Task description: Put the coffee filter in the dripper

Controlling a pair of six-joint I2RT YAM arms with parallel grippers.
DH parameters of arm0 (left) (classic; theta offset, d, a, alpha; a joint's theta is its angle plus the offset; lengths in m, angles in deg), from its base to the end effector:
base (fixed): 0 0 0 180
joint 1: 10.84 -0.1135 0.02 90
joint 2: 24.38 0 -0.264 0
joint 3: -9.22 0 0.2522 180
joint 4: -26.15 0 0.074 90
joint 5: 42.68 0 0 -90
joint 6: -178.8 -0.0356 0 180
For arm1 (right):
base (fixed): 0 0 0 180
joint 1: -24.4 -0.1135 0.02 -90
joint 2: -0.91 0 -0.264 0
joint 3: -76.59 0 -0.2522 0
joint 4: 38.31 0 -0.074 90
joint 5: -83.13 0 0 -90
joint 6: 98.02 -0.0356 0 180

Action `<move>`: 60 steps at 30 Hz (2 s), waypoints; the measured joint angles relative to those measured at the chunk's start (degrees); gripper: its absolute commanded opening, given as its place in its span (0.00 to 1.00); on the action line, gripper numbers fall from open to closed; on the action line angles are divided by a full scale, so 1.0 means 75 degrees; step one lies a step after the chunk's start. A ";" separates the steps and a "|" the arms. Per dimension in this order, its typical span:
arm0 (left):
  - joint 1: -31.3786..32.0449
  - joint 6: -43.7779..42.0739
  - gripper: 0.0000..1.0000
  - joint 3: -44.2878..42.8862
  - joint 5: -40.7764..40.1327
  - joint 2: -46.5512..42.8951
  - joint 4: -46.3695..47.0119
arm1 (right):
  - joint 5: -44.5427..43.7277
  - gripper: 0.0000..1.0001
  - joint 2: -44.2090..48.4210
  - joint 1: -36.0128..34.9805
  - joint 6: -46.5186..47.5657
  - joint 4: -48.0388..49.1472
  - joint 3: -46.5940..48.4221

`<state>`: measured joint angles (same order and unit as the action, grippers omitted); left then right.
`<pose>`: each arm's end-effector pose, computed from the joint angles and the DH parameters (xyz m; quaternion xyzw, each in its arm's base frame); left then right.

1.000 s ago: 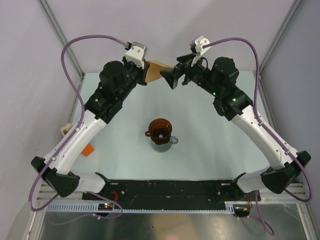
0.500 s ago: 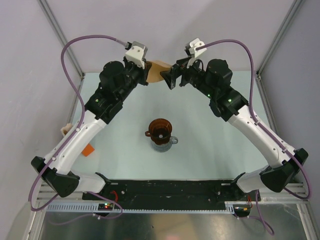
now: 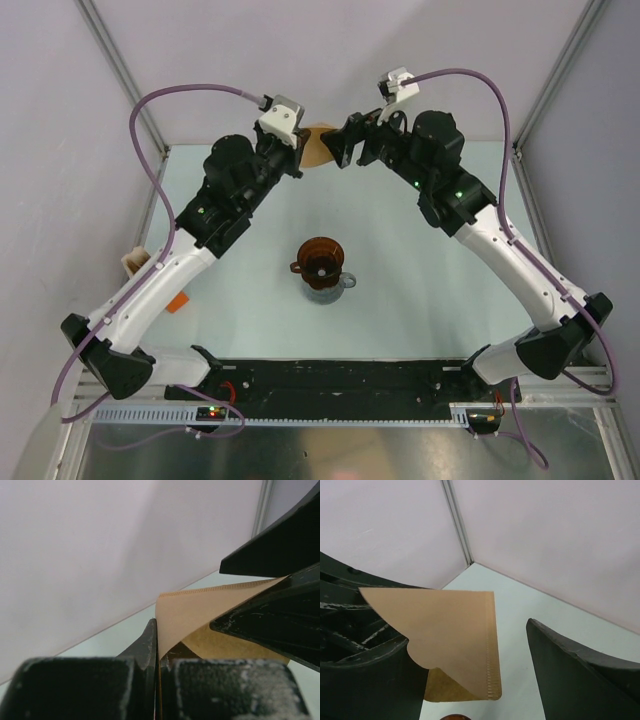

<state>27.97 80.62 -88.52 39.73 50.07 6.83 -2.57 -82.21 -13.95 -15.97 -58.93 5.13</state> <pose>0.2288 -0.1780 0.4751 0.2270 0.6436 -0.1492 0.7156 0.2534 0.2039 0.4930 -0.2040 0.6455 0.3125 0.6664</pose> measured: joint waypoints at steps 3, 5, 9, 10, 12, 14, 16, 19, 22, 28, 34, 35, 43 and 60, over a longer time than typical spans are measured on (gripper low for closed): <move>0.0015 -0.0055 0.00 0.0000 -0.0047 -0.0003 0.0131 | -0.0020 0.74 -0.0026 0.0015 -0.0035 -0.0149 0.0023; 0.0032 -0.0073 0.00 0.0000 -0.0108 -0.0003 0.0175 | -0.0058 0.72 -0.0047 0.0006 -0.0035 -0.0242 0.0023; 0.0076 -0.0128 0.00 0.0000 -0.0204 -0.0003 0.0221 | -0.0192 0.66 -0.0073 -0.0082 0.0012 -0.0364 0.0023; 0.0085 -0.0128 0.00 0.0000 -0.0230 -0.0003 0.0224 | -0.0239 0.64 -0.0076 -0.0114 0.0026 -0.0367 0.0023; 0.0105 -0.0131 0.00 0.0003 -0.0259 -0.0003 0.0224 | -0.0306 0.60 -0.0076 -0.0143 0.0058 -0.0367 0.0023; 0.0131 -0.0134 0.00 0.0017 -0.0306 -0.0003 0.0242 | -0.0344 0.58 -0.0076 -0.0175 0.0085 -0.0367 0.0023; 0.0160 -0.0134 0.00 0.0052 -0.0329 -0.0003 0.0268 | -0.0361 0.57 -0.0076 -0.0181 0.0128 -0.0364 0.0023; 0.0192 -0.0128 0.00 0.0090 -0.0358 -0.0003 0.0271 | -0.0396 0.52 -0.0076 -0.0221 0.0283 -0.0358 0.0023; 0.0213 -0.0122 0.00 0.0090 -0.0367 0.0000 0.0277 | -0.0402 0.44 -0.0076 -0.0259 0.0458 -0.0332 0.0023; 0.0315 -0.0119 0.00 0.0090 -0.0388 0.0000 0.0274 | -0.0458 0.33 -0.0076 -0.0341 0.0749 -0.0221 0.0023; 0.0466 -0.0119 0.00 0.0090 -0.0589 0.0020 0.0271 | -0.0723 0.21 -0.0082 -0.0449 0.1017 -0.0175 0.0023; 0.0490 -0.0119 0.00 0.0090 -0.0618 0.0023 0.0271 | -0.0766 0.19 -0.0085 -0.0472 0.1055 -0.0172 0.0023; 0.0571 -0.0047 0.15 0.0087 -0.0766 0.0087 0.0259 | -0.0953 0.00 -0.0096 -0.0527 0.1256 -0.0157 0.0023; 0.0589 0.0309 0.24 0.0079 -0.1058 0.0157 0.0029 | -0.1582 0.00 -0.0117 -0.0530 0.1411 -0.0154 0.0023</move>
<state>32.39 82.93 -87.93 31.79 51.25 7.05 -14.44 -83.08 -17.93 -5.39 -60.09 5.31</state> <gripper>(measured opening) 0.373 0.011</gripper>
